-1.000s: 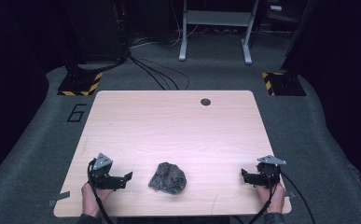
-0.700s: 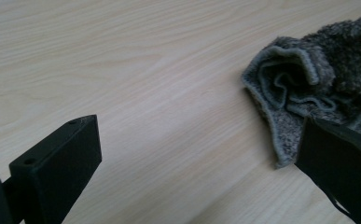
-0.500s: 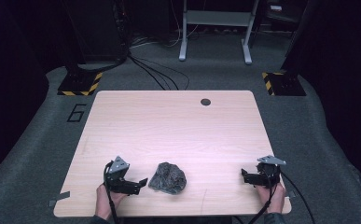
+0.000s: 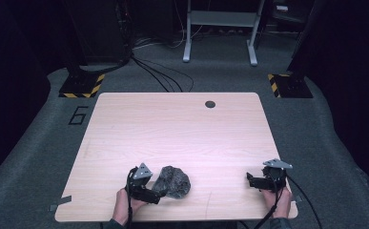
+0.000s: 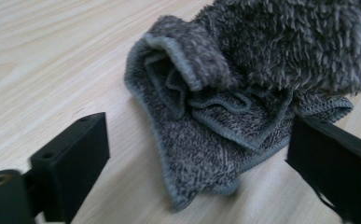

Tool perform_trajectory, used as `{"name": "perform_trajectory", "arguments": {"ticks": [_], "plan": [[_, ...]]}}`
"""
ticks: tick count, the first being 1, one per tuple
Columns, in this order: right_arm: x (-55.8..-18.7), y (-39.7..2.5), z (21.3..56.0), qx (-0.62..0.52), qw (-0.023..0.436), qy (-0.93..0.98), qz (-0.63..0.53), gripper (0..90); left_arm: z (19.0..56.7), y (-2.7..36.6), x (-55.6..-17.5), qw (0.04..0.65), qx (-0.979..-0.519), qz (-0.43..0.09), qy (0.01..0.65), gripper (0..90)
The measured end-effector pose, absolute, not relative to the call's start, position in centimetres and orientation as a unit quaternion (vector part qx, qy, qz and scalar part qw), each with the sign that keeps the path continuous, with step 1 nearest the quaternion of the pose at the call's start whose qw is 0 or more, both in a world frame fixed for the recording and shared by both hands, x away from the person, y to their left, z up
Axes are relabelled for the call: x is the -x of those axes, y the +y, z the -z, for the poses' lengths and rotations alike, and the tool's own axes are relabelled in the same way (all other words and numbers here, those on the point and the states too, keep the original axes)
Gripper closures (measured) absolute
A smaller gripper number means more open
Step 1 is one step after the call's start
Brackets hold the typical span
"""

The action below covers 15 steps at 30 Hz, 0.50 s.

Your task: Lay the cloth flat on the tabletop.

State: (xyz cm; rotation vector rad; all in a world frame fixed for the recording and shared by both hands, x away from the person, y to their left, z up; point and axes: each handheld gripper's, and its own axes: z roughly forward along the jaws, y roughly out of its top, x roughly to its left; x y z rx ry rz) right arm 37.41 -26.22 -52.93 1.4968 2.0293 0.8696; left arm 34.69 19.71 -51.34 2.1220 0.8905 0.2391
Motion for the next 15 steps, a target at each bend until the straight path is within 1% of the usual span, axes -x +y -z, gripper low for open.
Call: {"name": "perform_trajectory", "arguments": {"ticks": [1, 2, 3, 4, 5, 6, 9, 14, 15], "plan": [[-37.4, -26.2, 52.9, -0.545, 0.235, 0.740, -0.317, 4.5, 51.4, 19.6, -34.7, 0.400, -0.841, -0.094, 0.352, 10.8], [-37.4, -26.2, 52.9, -0.545, 0.235, 0.740, -0.317, 4.5, 51.4, 19.6, -34.7, 0.400, -0.841, -0.094, 0.352, 15.5], [-37.4, -26.2, 52.9, -0.546, 0.235, 0.739, -0.317, 4.5, 51.5, 19.3, -34.7, 0.397, -0.843, -0.096, 0.350, 15.5], [-37.4, -26.2, 52.9, -0.546, 0.234, 0.739, -0.317, 4.5, 51.5, 19.1, -34.7, 0.394, -0.845, -0.096, 0.350, 18.6], [-37.4, -26.2, 52.9, -0.546, 0.235, 0.739, -0.317, 4.5, 51.6, 18.9, -34.8, 0.387, -0.850, -0.099, 0.343, 25.3], [-37.4, -26.2, 52.9, -0.546, 0.235, 0.739, -0.317, 4.5, 51.6, 18.7, -34.7, 0.385, -0.850, -0.100, 0.344, 27.4], [-37.4, -26.2, 52.9, -0.545, 0.235, 0.740, -0.317, 4.5, 51.7, 18.3, -34.7, 0.374, -0.856, -0.109, 0.339, 37.6], [-37.4, -26.2, 52.9, -0.545, 0.235, 0.740, -0.317, 4.5, 51.8, 18.2, -34.6, 0.370, -0.856, -0.116, 0.341, 57.6], [-37.4, -26.2, 52.9, -0.546, 0.235, 0.739, -0.317, 4.5, 51.8, 18.1, -34.6, 0.370, -0.856, -0.118, 0.340, 57.6]]}}
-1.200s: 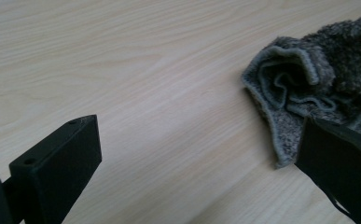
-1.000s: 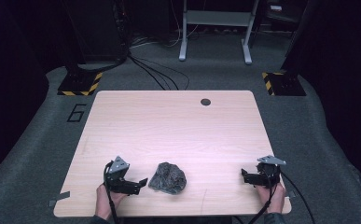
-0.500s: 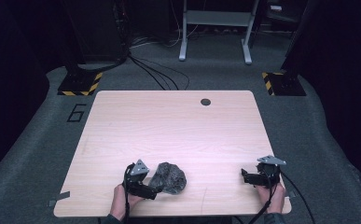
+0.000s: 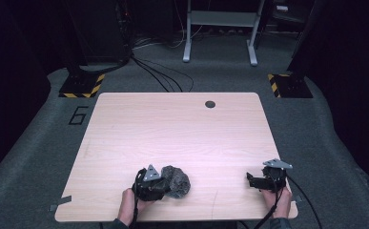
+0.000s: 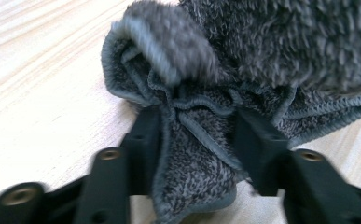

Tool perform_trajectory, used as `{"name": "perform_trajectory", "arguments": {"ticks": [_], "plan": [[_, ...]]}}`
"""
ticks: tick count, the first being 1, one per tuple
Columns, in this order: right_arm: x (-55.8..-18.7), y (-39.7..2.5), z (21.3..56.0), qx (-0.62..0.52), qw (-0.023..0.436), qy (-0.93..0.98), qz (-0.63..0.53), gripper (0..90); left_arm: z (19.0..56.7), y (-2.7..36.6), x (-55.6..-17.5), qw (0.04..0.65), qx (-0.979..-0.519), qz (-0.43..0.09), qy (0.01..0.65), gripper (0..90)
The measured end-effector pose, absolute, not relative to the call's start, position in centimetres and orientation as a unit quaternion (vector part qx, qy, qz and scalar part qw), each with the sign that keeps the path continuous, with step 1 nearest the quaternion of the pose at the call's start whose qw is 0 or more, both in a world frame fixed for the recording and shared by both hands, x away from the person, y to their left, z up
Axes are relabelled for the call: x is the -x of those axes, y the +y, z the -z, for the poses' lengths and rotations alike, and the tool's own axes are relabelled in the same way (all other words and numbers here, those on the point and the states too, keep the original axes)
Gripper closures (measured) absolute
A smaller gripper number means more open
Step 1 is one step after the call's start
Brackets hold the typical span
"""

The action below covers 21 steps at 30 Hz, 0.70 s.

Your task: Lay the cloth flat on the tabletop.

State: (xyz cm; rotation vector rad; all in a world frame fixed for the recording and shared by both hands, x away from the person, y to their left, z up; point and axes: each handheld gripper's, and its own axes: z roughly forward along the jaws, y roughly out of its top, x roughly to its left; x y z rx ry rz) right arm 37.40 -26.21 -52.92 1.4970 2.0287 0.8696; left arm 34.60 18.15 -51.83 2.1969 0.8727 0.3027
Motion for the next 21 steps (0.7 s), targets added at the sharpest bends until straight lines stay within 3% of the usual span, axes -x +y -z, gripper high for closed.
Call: {"name": "perform_trajectory", "arguments": {"ticks": [1, 2, 6, 21], "plan": [[-37.4, -26.2, 52.9, -0.545, 0.235, 0.740, -0.317, 4.5, 51.8, 18.2, -34.6, 0.370, -0.857, -0.117, 0.340, 61.0], [-37.4, -26.2, 52.9, -0.545, 0.235, 0.740, -0.317, 4.5, 51.9, 18.1, -34.6, 0.373, -0.855, -0.118, 0.341, 70.1], [-37.4, -26.2, 52.9, -0.546, 0.235, 0.739, -0.317, 4.6, 51.8, 18.2, -34.6, 0.381, -0.851, -0.120, 0.342, 80.8], [-37.4, -26.2, 52.9, -0.546, 0.234, 0.739, -0.317, 4.5, 48.9, 18.1, -37.1, 0.431, -0.816, -0.143, 0.359, 84.0]]}}
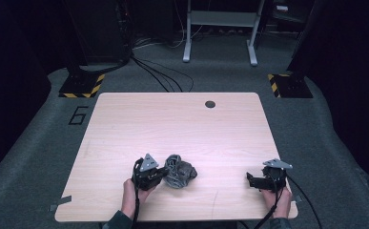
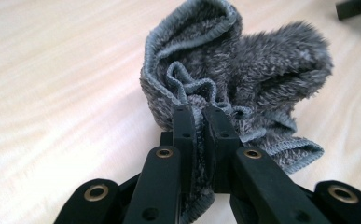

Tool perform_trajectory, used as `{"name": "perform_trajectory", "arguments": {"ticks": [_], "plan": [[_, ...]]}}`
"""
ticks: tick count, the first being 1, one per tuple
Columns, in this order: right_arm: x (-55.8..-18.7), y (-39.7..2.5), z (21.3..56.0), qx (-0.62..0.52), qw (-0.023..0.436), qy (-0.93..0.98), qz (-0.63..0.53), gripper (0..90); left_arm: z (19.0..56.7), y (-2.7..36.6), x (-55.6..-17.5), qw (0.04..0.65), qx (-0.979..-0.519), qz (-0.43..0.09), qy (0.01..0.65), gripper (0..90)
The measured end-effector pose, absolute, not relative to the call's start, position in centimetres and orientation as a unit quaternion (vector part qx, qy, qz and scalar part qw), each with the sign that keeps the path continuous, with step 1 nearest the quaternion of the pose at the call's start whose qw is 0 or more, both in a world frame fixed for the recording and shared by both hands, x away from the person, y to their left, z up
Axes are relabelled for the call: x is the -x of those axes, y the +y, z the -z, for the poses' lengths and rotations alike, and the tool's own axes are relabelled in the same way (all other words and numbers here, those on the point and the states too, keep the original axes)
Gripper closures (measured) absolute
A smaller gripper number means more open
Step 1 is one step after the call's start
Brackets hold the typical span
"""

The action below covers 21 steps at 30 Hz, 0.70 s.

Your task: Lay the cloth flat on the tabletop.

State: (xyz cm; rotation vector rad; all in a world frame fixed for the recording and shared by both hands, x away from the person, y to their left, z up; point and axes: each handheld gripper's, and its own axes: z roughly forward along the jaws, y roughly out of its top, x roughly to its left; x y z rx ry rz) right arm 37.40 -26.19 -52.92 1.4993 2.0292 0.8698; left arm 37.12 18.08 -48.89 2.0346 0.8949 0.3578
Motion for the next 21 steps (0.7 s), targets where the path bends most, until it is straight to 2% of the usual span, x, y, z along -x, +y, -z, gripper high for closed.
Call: {"name": "perform_trajectory", "arguments": {"ticks": [17, 19, 21], "plan": [[-37.8, -26.1, 52.8, -0.549, 0.232, 0.739, -0.314, 4.9, 48.7, 15.3, -42.1, 0.434, -0.805, -0.125, 0.385, 83.0], [-37.9, -25.9, 52.7, -0.551, 0.228, 0.739, -0.314, 6.0, 48.6, 15.4, -42.2, 0.434, -0.805, -0.125, 0.385, 77.9], [-38.0, -25.3, 52.5, -0.543, 0.217, 0.746, -0.319, 10.8, 48.5, 15.9, -42.2, 0.429, -0.807, -0.116, 0.390, 67.8]]}}
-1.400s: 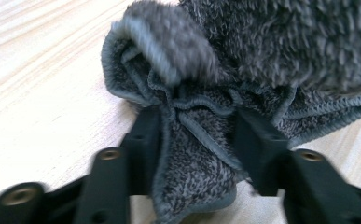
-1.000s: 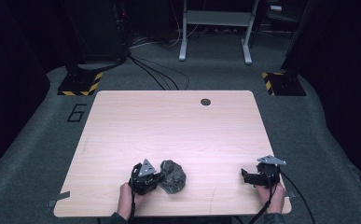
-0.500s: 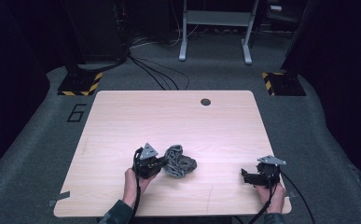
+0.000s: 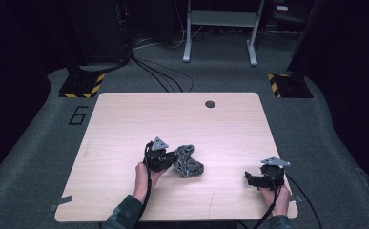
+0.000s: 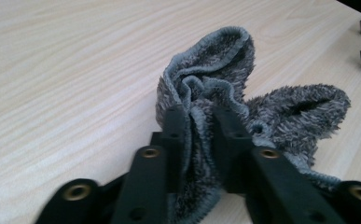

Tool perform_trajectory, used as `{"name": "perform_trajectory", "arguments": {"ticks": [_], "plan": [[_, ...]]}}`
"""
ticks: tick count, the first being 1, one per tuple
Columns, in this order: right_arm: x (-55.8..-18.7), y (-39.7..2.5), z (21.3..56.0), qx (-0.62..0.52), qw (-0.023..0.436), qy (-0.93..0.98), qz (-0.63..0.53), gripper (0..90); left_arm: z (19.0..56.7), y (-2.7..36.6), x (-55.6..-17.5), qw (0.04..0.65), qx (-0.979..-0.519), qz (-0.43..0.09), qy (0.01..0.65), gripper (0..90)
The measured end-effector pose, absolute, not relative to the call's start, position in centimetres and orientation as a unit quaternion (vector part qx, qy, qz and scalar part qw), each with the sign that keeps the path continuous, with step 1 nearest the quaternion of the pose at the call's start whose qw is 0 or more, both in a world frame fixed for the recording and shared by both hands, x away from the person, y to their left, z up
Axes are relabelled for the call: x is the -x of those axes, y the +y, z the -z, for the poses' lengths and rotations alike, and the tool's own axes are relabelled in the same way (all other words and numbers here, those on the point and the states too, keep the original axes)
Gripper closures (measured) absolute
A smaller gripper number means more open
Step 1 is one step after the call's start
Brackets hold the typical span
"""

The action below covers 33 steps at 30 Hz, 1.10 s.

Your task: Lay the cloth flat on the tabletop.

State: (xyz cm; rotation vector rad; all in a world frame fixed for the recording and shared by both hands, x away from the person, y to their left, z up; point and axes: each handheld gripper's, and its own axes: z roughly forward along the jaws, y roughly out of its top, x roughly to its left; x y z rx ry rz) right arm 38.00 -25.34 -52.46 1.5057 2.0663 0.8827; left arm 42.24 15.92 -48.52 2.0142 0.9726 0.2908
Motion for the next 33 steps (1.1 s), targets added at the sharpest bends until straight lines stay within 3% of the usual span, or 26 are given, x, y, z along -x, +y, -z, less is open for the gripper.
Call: {"name": "perform_trajectory", "arguments": {"ticks": [4, 5, 6, 9, 12, 16, 18, 19, 21, 22, 25, 29, 33], "plan": [[-38.1, -23.5, 51.4, -0.525, 0.204, 0.754, -0.338, 11.9, 48.5, 16.7, -42.3, 0.428, -0.809, -0.107, 0.389, 47.1], [-38.0, -23.0, 51.0, -0.520, 0.199, 0.755, -0.348, 13.0, 48.4, 16.9, -42.3, 0.428, -0.809, -0.102, 0.389, 47.1], [-38.1, -21.6, 49.9, -0.502, 0.190, 0.761, -0.365, 14.6, 48.3, 17.4, -42.3, 0.425, -0.811, -0.096, 0.390, 41.3], [-38.1, -20.1, 48.8, -0.482, 0.177, 0.766, -0.387, 16.2, 48.3, 17.7, -42.4, 0.424, -0.813, -0.093, 0.389, 37.7], [-38.1, -16.4, 46.9, -0.432, 0.157, 0.791, -0.403, 25.7, 48.6, 18.1, -42.5, 0.421, -0.815, -0.080, 0.391, 35.3], [-38.3, -13.4, 46.2, -0.394, 0.138, 0.809, -0.413, 33.0, 48.9, 18.2, -42.5, 0.417, -0.819, -0.065, 0.388, 43.5], [-38.5, -11.0, 45.8, -0.363, 0.138, 0.826, -0.409, 39.8, 49.0, 18.1, -42.5, 0.412, -0.822, -0.066, 0.387, 55.1], [-38.5, -11.0, 45.8, -0.363, 0.138, 0.826, -0.409, 39.8, 49.1, 18.1, -42.5, 0.409, -0.825, -0.065, 0.384, 55.1], [-39.0, -9.0, 46.2, -0.340, 0.136, 0.843, -0.393, 49.1, 49.2, 18.1, -42.5, 0.407, -0.827, -0.067, 0.382, 66.0], [-39.0, -9.0, 46.2, -0.340, 0.136, 0.843, -0.393, 49.1, 49.2, 18.1, -42.4, 0.407, -0.827, -0.065, 0.382, 66.0], [-40.0, -7.6, 47.1, -0.336, 0.140, 0.858, -0.363, 71.5, 49.5, 18.1, -42.4, 0.405, -0.829, -0.068, 0.380, 80.1], [-40.8, -8.2, 47.3, -0.347, 0.149, 0.853, -0.359, 81.9, 49.7, 18.2, -42.2, 0.406, -0.829, -0.066, 0.380, 84.1], [-41.6, -9.0, 47.4, -0.369, 0.162, 0.844, -0.353, 83.9, 49.8, 18.3, -42.0, 0.411, -0.825, -0.062, 0.383, 84.3]]}}
